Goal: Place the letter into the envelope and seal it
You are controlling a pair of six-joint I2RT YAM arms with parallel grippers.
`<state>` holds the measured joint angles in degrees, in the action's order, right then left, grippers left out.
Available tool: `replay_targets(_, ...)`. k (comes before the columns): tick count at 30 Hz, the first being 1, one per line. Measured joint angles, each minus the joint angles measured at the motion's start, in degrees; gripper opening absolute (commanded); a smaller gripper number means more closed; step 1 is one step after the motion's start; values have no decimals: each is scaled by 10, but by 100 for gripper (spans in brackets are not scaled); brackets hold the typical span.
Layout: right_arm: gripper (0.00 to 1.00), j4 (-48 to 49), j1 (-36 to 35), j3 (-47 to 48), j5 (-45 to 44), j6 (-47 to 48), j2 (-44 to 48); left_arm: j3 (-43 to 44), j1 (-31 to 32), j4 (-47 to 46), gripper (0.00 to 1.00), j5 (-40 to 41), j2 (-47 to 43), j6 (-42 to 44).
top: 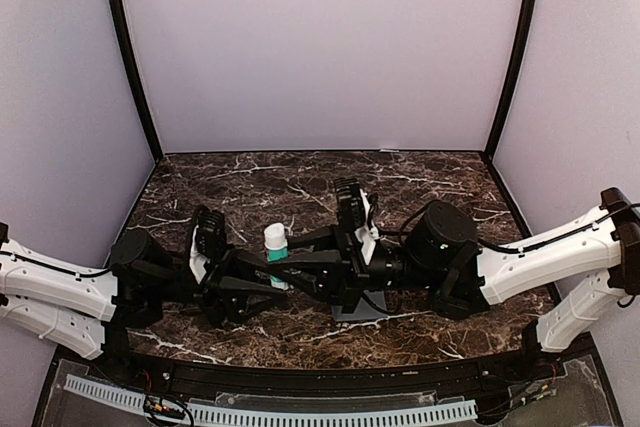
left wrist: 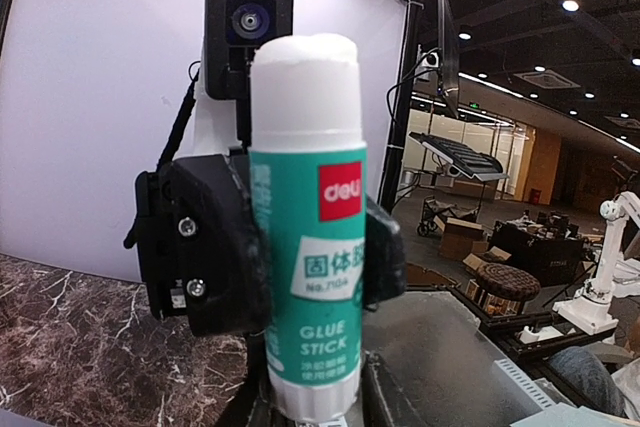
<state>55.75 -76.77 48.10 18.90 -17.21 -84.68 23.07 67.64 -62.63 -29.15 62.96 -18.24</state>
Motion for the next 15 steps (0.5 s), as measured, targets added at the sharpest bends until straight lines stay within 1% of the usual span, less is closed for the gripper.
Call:
replay_targets(1,0,0,0,0,0,0,0,0,0,-1,22,0,0,0)
replay_targets(5,0,4,-1,0,0,0,0,0,0,-7,16,0,3,-1)
replay_targets(9,0,5,-1,0,-1,0,0,0,0,-8,14,1,3,-2)
replay_targets(12,0,4,-1,0,-5,0,0,-2,0,-11,18,2,4,-2)
replay_targets(14,0,4,-1,0,-7,0,0,-3,0,-12,24,2,4,-2)
replay_targets(15,0,3,-1,0,-8,0,0,-3,0,-14,24,2,4,-2)
